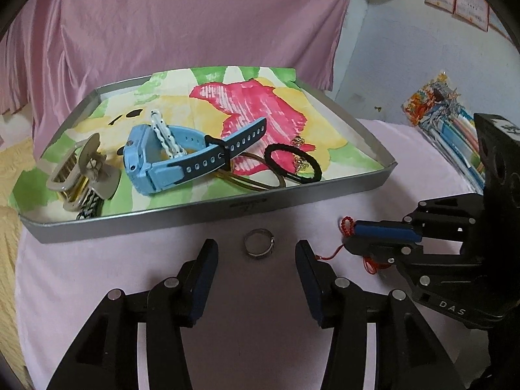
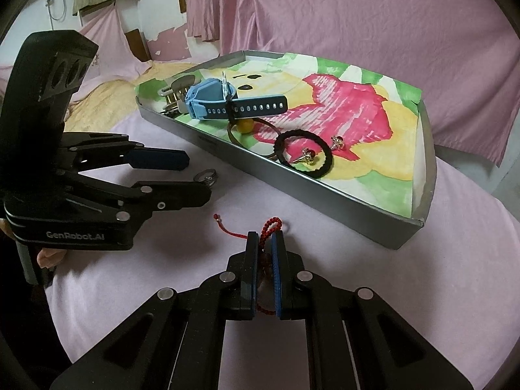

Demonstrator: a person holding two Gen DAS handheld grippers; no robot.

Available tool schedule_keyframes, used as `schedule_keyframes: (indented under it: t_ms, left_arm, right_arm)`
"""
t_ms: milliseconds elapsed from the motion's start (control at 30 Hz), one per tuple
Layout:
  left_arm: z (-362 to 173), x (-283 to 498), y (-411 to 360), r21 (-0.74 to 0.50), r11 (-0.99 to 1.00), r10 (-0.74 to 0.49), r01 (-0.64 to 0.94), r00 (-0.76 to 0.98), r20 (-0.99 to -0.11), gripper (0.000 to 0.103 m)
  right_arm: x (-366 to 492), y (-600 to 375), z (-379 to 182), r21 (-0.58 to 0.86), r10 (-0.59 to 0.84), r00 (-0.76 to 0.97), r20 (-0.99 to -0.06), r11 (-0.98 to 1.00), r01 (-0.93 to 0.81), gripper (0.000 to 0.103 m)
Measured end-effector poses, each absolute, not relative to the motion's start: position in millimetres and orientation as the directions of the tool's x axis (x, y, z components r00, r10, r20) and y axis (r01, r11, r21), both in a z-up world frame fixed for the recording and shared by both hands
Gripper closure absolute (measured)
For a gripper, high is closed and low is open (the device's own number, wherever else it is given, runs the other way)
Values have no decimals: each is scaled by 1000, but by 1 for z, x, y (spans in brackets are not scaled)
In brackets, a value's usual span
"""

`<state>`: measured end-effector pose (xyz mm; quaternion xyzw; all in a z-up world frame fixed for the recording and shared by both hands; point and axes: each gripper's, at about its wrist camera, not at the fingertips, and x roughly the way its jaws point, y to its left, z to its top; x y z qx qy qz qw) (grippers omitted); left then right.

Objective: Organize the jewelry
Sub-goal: 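Carry the silver ring and red bracelet over the painted tray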

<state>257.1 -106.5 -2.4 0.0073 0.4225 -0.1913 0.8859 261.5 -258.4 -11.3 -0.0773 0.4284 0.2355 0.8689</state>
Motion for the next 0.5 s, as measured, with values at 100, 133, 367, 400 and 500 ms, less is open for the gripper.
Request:
schedule_keyframes:
  t_ms: [100, 133, 367, 400, 500]
  left_arm:
    - [-3, 259, -109, -118, 936, -301, 331, 580, -757, 69]
    - [-3, 259, -109, -110, 939, -292, 327, 583, -758, 73]
    - [-2, 257, -113, -131, 918, -337, 375, 564, -754, 85]
    - [-2, 256, -113, -141, 913, -352, 384, 562, -749, 93]
    - [3, 251, -111, -155, 905, -378, 396, 582, -720, 98]
  right_arm:
    - [262, -258, -12, 62, 343, 524, -779, 875, -480, 96]
    - [261, -257, -12, 54, 339, 527, -779, 874, -483, 96]
    - [261, -260, -11, 76, 352, 531, -770, 878, -473, 96]
    - [259, -262, -10, 82, 357, 535, -766, 879, -469, 96]
    - [257, -267, -7, 100, 367, 556, -746, 887, -451, 96]
